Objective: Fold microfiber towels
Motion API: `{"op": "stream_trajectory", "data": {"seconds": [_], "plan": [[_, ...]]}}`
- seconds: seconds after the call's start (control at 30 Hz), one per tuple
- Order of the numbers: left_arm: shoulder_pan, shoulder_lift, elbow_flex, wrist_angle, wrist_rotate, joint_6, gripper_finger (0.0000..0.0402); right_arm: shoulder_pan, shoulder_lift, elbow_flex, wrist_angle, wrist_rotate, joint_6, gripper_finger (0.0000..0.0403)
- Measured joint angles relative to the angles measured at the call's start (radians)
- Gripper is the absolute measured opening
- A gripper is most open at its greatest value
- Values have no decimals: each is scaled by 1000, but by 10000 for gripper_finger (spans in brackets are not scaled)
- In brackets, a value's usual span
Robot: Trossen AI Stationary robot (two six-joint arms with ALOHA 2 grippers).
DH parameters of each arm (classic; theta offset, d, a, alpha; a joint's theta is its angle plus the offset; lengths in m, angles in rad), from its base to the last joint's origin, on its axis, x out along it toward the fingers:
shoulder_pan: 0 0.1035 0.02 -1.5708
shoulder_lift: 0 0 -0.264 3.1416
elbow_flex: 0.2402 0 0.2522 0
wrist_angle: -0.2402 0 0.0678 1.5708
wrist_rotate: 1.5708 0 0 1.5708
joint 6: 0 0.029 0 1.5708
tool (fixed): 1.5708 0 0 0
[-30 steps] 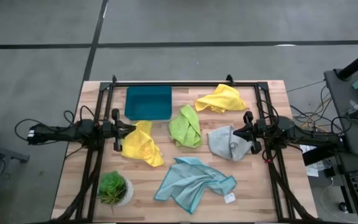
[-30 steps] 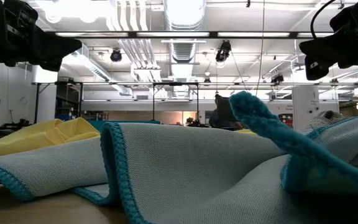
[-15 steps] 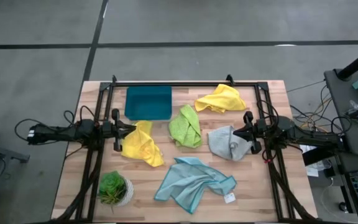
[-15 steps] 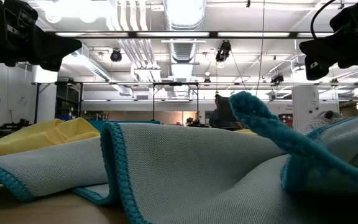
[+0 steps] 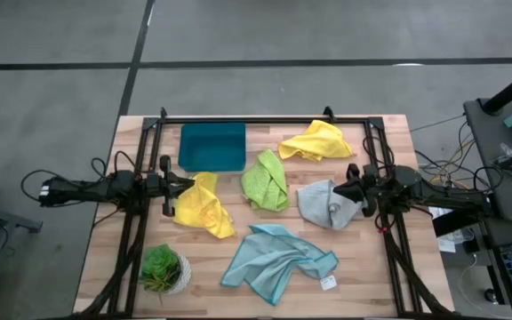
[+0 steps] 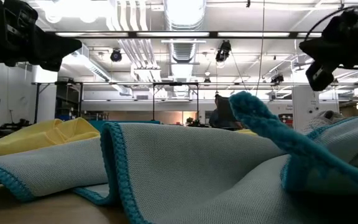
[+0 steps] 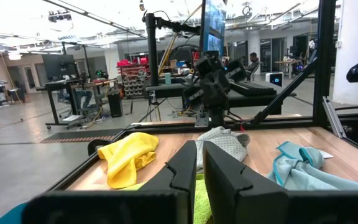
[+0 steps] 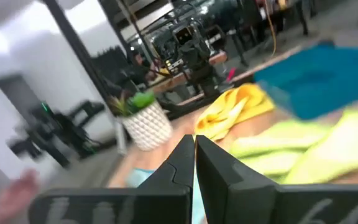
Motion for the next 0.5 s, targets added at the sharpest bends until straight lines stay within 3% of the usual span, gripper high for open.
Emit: {"op": "stream_trajectory", "data": {"seconds": [0.5], "plan": [[0, 0, 0, 4, 0, -2, 15, 0, 0, 0, 0, 8, 53, 9]]}}
